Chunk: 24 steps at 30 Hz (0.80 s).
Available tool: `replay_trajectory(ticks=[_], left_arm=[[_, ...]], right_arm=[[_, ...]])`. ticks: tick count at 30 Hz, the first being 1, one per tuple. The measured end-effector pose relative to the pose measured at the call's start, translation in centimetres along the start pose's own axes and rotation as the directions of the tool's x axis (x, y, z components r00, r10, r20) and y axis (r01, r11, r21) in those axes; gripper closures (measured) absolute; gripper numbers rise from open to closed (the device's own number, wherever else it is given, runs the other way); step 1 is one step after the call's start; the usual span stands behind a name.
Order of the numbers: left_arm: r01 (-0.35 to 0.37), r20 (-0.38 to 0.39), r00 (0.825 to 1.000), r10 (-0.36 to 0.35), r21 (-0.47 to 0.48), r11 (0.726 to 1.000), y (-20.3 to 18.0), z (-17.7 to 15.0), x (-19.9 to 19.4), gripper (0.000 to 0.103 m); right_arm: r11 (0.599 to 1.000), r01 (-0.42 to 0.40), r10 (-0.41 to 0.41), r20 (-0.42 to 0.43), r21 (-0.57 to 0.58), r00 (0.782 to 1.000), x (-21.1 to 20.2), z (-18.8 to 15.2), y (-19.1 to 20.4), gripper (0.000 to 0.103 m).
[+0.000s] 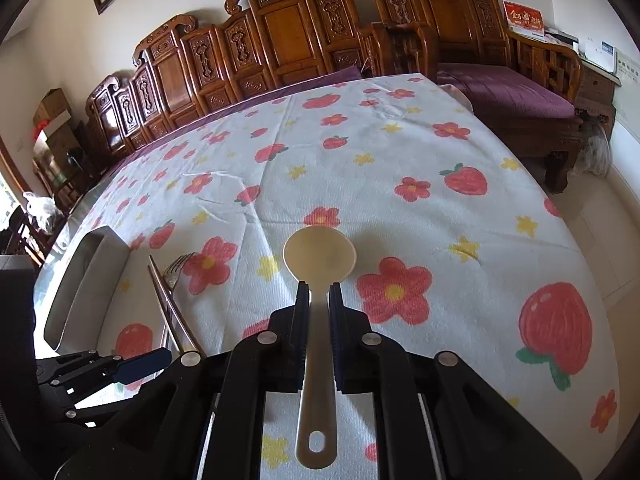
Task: Organize utensils
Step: 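Reach to the remaining chopsticks and grasp one with the left tool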
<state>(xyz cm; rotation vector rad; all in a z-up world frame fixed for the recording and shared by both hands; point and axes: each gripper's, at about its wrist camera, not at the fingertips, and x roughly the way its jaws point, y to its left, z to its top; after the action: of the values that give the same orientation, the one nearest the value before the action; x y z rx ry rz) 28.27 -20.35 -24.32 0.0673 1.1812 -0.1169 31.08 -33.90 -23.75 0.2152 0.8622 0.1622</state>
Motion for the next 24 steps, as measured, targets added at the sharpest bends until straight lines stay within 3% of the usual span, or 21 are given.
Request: replay_trajectory(ticks=[16,24], left_arm=[[0.019,-0.040,0.999,-0.021,-0.053,0.998,1.4,-1.8,-1.0,0.098],[0.045,0.003,0.999,-0.045,-0.053,0.998,3.5,-2.5,-4.3,0.099]], right_arm=[[0.996,0.033,-0.035,-0.013,-0.077,0.999,-0.1,-1.0,1.6,0.091],[0.995,0.026,-0.027,-0.011,-0.100,1.000,-1.5,-2.3,2.8,0.091]])
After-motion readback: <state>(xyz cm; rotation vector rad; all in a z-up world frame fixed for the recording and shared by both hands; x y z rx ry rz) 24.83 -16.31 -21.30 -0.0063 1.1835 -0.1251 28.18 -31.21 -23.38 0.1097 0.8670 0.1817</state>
